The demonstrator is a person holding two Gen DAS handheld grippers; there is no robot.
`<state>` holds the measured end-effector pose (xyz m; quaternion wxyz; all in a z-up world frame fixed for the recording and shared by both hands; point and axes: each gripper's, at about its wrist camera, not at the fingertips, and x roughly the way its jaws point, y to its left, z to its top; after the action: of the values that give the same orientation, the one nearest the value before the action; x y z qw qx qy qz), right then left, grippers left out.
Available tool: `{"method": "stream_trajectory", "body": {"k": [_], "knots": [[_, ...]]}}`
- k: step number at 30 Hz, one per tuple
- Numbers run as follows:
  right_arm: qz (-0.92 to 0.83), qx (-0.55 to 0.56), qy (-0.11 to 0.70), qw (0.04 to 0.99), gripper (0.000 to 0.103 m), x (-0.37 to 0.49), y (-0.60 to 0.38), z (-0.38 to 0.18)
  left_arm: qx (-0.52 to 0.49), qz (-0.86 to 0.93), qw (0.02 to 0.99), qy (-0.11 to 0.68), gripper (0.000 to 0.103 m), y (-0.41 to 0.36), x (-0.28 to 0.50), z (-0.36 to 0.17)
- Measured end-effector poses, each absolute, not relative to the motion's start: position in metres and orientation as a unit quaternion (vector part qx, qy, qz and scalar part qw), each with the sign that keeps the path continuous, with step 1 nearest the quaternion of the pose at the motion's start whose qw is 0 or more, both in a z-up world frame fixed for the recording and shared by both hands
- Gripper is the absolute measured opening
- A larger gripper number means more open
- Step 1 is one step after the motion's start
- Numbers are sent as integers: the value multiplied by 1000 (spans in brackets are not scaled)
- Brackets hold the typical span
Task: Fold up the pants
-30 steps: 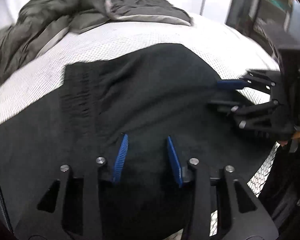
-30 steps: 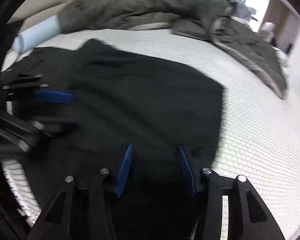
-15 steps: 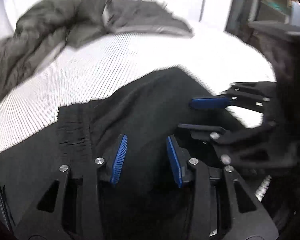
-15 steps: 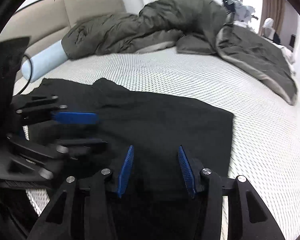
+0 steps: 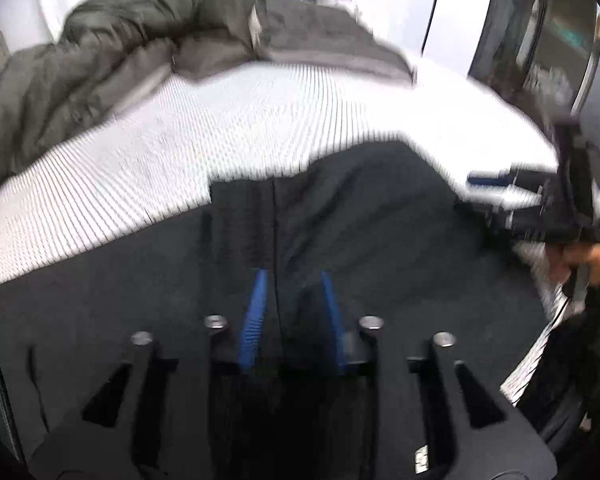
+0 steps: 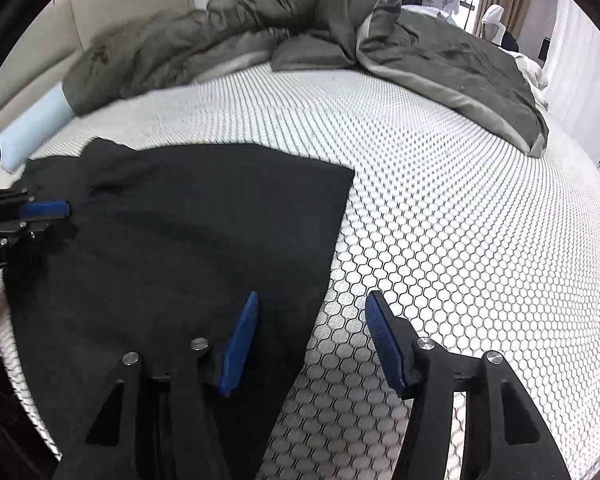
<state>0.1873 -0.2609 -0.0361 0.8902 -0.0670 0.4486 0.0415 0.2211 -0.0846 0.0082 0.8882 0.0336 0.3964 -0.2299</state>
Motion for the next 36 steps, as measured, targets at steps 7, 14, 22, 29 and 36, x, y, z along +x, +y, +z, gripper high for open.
{"method": "stream_trajectory", "body": {"k": [7, 14, 22, 29, 36], "knots": [[80, -49, 428, 899, 57, 190, -237, -25, -87, -171, 882, 431, 69, -65, 294, 2], [80, -76, 446, 888, 57, 208, -231, -43, -46, -190, 876, 442, 21, -78, 302, -13], [79, -68, 433, 895, 57, 203, -234, -37, -26, -129, 876, 465, 56, -61, 299, -27], [90, -47, 414, 905, 57, 208, -230, -25, 3, -95, 922, 377, 58, -59, 260, 23], [122, -50, 428, 894, 49, 258, -196, -27, 82, -238, 890, 381, 12, -132, 254, 9]]}}
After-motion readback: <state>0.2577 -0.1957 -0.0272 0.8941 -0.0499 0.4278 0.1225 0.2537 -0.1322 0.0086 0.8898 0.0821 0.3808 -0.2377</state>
